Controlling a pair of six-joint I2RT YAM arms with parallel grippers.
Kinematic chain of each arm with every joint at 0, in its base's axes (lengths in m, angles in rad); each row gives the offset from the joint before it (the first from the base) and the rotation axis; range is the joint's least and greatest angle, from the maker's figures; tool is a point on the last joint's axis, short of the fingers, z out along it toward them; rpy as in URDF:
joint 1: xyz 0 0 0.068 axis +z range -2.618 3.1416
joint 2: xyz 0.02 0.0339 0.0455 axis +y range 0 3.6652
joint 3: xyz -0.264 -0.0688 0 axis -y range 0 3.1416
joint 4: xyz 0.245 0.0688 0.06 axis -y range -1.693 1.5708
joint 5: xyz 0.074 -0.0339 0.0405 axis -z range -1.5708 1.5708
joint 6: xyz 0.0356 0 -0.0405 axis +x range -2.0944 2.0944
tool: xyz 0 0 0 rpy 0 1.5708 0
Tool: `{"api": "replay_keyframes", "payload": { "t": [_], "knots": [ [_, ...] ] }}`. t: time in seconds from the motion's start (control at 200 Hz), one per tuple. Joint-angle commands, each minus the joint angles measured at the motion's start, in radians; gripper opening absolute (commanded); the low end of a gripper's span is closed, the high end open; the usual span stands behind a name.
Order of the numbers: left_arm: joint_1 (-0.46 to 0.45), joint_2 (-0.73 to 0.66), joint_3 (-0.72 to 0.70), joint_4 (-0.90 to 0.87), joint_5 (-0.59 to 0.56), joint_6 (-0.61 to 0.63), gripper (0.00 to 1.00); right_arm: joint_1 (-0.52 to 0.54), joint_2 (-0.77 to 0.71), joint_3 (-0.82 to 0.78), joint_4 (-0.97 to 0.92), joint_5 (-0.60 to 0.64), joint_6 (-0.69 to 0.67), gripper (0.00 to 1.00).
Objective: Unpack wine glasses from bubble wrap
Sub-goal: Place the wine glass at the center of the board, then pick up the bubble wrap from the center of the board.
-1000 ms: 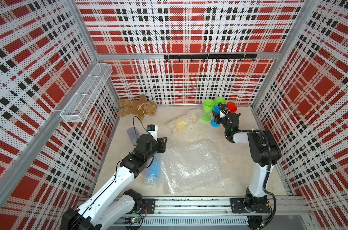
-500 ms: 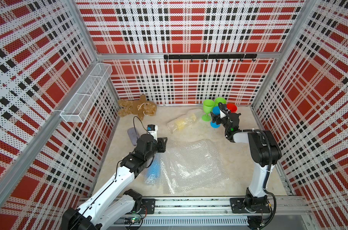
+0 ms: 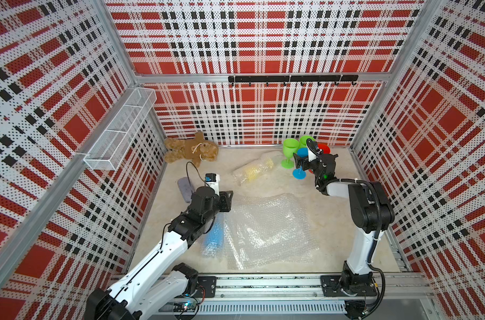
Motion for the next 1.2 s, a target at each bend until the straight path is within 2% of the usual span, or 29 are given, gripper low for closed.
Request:
{"api": "replay_keyframes", "payload": {
  "t": [0.0, 0.16, 0.24, 0.406, 0.486, 0.586, 0.767, 0.857, 0.927, 0.977, 1.017, 1.097, 1.192],
  "knots": [
    [-0.005, -0.007, 0.003, -0.004, -0.035, 0.009, 0.39, -0.010, -0.096, 0.009, -0.014, -0.001, -0.028, 1.00],
    [-0.006, -0.013, 0.023, -0.039, -0.097, 0.015, 0.41, -0.007, -0.247, -0.002, -0.038, 0.074, -0.053, 1.00],
    [-0.003, 0.002, 0.054, -0.079, -0.124, 0.012, 0.48, 0.008, -0.337, -0.003, -0.089, 0.115, -0.042, 1.00],
    [0.017, 0.094, 0.118, -0.128, -0.121, 0.040, 0.60, 0.153, -0.494, -0.014, -0.284, 0.228, -0.129, 1.00],
    [0.015, 0.200, 0.175, -0.127, -0.104, 0.099, 0.68, 0.233, -0.552, -0.033, -0.350, 0.270, -0.138, 0.99],
    [-0.020, 0.361, 0.268, -0.106, -0.127, 0.162, 0.74, 0.281, -0.613, -0.061, -0.401, 0.264, -0.019, 0.95],
    [-0.063, 0.648, 0.502, -0.061, -0.226, 0.226, 0.76, 0.302, -0.714, -0.183, -0.341, 0.227, 0.140, 0.91],
    [-0.050, 0.775, 0.664, -0.106, -0.198, 0.174, 0.76, 0.296, -0.673, -0.101, -0.485, 0.178, 0.173, 0.91],
    [-0.026, 0.809, 0.732, -0.136, -0.140, 0.100, 0.75, 0.298, -0.600, -0.008, -0.601, 0.117, 0.118, 0.93],
    [-0.009, 0.785, 0.705, -0.102, -0.104, 0.057, 0.74, 0.302, -0.557, 0.031, -0.628, 0.032, 0.048, 0.93],
    [0.010, 0.750, 0.664, -0.066, -0.092, 0.008, 0.74, 0.317, -0.524, 0.051, -0.625, 0.013, -0.024, 0.93],
    [0.055, 0.665, 0.569, -0.011, -0.051, -0.045, 0.74, 0.355, -0.454, 0.087, -0.633, -0.036, -0.290, 0.94],
    [0.108, 0.562, 0.481, 0.004, -0.024, -0.071, 0.74, 0.408, -0.356, 0.136, -0.648, 0.012, -0.659, 0.98]
  ]
}}
